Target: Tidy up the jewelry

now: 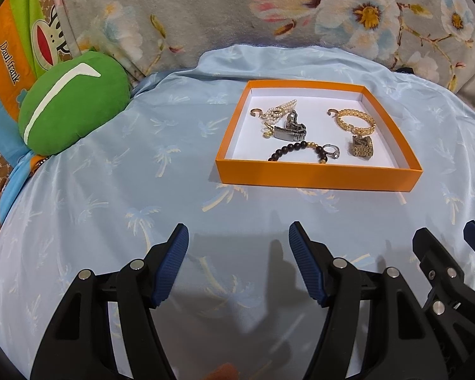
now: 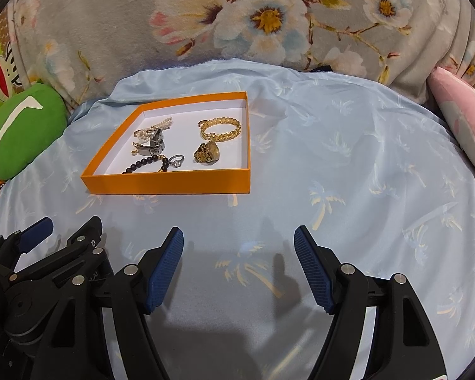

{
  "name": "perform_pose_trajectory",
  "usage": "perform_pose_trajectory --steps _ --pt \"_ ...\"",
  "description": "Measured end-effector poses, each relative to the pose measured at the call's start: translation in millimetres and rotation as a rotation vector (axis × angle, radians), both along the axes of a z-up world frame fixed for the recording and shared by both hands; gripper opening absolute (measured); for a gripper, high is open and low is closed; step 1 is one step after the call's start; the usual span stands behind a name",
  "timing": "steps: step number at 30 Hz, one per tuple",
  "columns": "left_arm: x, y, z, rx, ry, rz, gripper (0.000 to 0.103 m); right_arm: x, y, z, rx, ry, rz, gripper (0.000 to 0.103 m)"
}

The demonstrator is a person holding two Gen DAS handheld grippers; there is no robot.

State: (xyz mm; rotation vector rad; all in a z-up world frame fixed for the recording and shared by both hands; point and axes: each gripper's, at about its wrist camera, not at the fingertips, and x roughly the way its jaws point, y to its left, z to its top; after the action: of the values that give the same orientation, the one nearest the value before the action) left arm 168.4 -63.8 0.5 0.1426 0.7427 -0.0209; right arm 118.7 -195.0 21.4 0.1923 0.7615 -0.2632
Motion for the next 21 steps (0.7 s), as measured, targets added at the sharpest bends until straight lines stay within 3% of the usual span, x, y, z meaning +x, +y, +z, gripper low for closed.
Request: perform_pose_trajectory --steps 21 --pt "0.0 1.5 0.1 -0.013 -0.002 0.0 0.064 2.0 2.1 -0.7 -0.017 0.006 0.005 0.071"
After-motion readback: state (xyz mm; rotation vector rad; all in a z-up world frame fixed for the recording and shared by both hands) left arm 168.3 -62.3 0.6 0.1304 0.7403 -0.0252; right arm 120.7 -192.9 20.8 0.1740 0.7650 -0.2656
